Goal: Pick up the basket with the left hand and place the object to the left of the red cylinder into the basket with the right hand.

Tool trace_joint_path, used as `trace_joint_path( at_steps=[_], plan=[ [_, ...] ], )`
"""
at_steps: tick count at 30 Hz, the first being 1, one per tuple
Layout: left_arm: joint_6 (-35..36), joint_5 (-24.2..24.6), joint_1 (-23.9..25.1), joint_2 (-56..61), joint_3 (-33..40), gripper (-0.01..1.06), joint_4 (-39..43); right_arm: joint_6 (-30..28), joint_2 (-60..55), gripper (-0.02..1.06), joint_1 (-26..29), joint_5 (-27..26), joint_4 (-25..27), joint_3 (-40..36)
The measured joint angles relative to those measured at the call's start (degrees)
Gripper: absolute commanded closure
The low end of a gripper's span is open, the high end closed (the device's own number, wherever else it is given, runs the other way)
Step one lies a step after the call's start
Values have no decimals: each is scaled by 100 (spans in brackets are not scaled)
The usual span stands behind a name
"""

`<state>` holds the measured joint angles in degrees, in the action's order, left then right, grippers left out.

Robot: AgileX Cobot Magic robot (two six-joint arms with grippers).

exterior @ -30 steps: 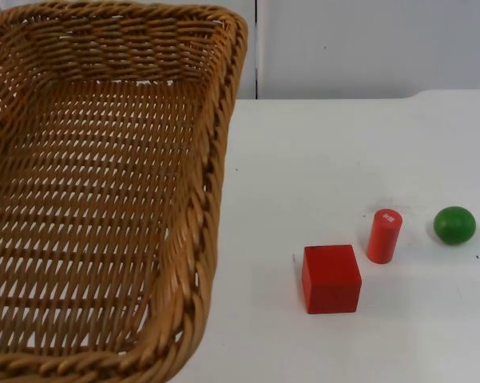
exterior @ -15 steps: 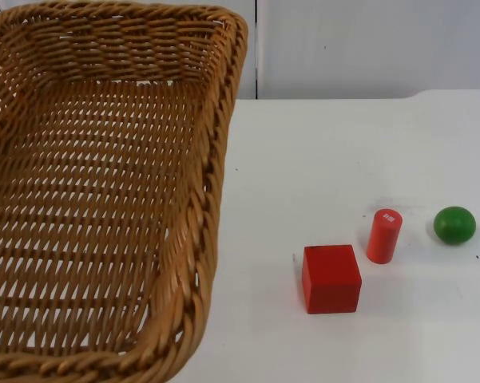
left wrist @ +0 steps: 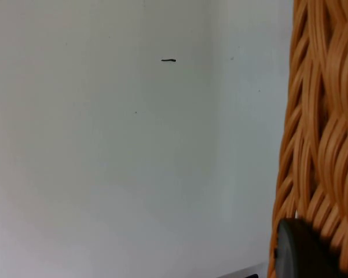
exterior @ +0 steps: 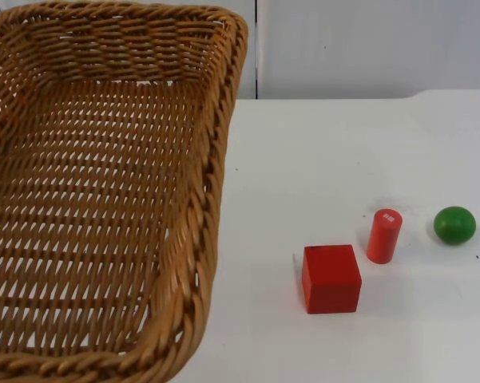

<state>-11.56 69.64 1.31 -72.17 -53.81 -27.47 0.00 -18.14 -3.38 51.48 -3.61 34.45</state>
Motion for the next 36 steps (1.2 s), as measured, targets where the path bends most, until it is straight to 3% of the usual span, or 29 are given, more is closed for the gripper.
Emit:
trace_joint_path(
  at_steps=[12,26,33,36],
  plan=[
    [0,0,0,0,0,105,0,0,-2118,-1,0,-526,0,904],
    [0,0,0,0,0,105,0,0,-4181,-1,0,-753,0,2097],
    [0,0,0,0,0,105,0,-447,-4827,-1,0,-880,241,2405],
    [0,0,0,0,0,105,0,-1005,-5114,-1,0,-890,597,2513]
  ],
)
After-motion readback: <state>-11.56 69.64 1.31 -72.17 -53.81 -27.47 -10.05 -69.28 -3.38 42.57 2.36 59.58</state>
